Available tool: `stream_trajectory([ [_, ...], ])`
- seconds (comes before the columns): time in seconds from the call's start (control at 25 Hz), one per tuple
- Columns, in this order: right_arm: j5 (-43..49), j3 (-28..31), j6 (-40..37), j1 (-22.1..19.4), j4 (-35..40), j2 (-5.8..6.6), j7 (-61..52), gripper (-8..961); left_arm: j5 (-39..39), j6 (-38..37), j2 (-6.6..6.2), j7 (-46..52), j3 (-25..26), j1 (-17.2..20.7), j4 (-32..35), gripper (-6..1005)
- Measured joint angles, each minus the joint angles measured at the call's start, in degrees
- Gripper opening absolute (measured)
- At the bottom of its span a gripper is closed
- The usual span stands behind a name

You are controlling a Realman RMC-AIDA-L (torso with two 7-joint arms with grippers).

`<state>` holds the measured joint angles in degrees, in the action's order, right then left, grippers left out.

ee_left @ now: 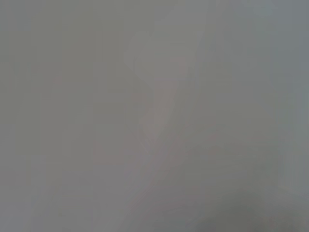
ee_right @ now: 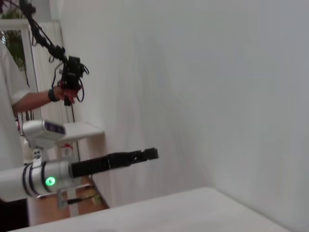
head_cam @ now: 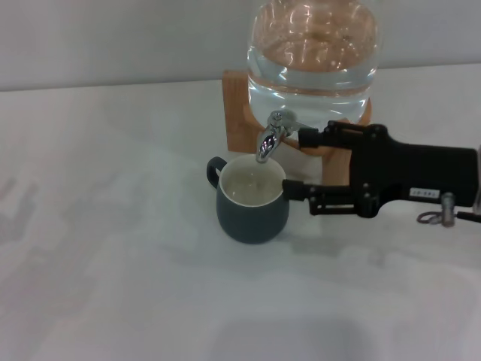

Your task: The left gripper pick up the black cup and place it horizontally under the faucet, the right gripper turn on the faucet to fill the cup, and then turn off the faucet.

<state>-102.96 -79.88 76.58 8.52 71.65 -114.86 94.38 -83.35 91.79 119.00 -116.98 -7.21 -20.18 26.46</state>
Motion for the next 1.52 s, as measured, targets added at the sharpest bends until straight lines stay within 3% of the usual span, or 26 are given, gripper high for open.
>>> stream_trajectory([
  [0.24,1.20,10.08,0.48,-0.04,-1.56,0.06,0.20,854,0.03,0.12,0.00,0.00,0.00,0.00,0.00,408],
  [0.52,3.64,30.80,-0.29,1.17,-10.42,0.06,2.82,854,-0.22,2.25,0.00,0.00,0.00,0.42,0.74,409],
  [0.56,3.65,36.88,-0.40,1.35,-12.79,0.10,3.52,854,-0.22,2.38,0.00,0.00,0.00,0.52,0.75,409],
  [0.64,3.68,39.06,-0.45,1.37,-13.60,0.12,3.56,854,-0.17,2.59,0.01,0.23,0.00,0.74,1.02,409],
  [0.76,3.82,43.73,-0.53,1.08,-15.00,0.26,3.60,854,-0.14,2.69,0.12,1.51,0.00,1.19,2.06,485],
  [0.88,4.21,45.18,-1.26,0.44,-15.12,0.67,3.36,854,0.12,2.84,0.14,3.14,-0.33,1.33,2.78,562],
  [1.08,4.08,47.72,-0.83,-0.02,-15.48,0.19,3.54,854,0.03,4.50,0.21,4.36,-0.60,1.67,3.95,797],
  [1.52,3.98,48.60,0.11,-0.30,-16.27,0.16,4.40,853,-7.52,8.45,0.26,4.03,-0.58,6.29,3.72,898],
])
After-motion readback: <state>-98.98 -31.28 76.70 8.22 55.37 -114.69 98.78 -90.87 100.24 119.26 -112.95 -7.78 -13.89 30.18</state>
